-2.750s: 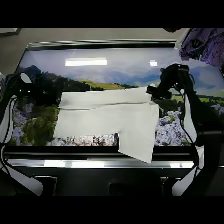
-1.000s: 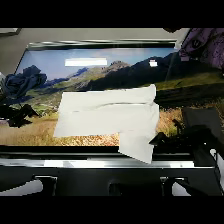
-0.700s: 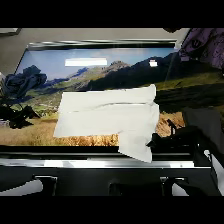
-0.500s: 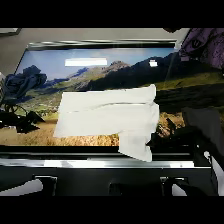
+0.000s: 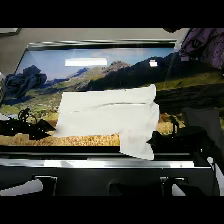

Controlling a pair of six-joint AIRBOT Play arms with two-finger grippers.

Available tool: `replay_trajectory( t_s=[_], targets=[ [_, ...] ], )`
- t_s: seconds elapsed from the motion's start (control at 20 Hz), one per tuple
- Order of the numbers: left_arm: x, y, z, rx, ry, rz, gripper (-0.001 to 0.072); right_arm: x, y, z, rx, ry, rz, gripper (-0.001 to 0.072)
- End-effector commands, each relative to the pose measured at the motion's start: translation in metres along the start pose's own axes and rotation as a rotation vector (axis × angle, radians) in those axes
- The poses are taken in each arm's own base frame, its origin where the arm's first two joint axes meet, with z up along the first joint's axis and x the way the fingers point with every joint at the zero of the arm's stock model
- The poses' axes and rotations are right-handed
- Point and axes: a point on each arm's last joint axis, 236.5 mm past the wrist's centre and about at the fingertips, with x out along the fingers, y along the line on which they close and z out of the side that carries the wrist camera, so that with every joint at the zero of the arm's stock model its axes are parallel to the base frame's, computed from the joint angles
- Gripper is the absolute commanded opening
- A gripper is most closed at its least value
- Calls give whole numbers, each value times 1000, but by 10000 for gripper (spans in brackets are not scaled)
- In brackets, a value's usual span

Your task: Fold the clothes and pants, and hang the long-sleeved shirts on hangers.

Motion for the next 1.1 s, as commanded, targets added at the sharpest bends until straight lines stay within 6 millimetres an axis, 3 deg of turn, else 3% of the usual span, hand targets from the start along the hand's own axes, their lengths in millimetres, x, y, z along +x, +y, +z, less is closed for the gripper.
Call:
replay_trajectory(
  t_s=[0.0, 0.05, 0.15, 0.25, 0.3, 0.4, 0.55, 0.65, 0.9, 1.05],
  targets=[
    [13, -5, -8, 7, 44, -3, 537, -2, 1, 1, 5, -11, 1, 29],
    [17, -5, -11, 3, 61, -2, 531, -2, 1, 1, 6, -12, 1, 29],
    [25, -6, -15, 0, 93, 0, 451, -2, 1, 1, 9, -10, 1, 29],
    [29, -7, -16, 0, 104, -3, 119, -2, 2, 1, 13, -8, 1, 29],
    [29, -11, -16, -3, 102, -17, 16, -2, 2, 1, 13, -11, 1, 29],
    [22, -20, -14, -8, 99, -38, 15, -7, 4, 4, 13, -26, -3, 28],
    [-6, -34, -7, -50, 24, -28, 14, -28, 11, 1, 3, -38, -41, 27],
    [-31, -37, -13, -83, -42, 29, 14, -48, 14, -11, 11, -39, -83, 27],
    [-90, -30, -48, -81, -167, 204, 14, -104, 32, -56, 14, -114, -147, 26],
    [-102, -43, -46, -45, -243, 177, 14, -135, 52, -42, -45, -223, -149, 26]
  ],
)
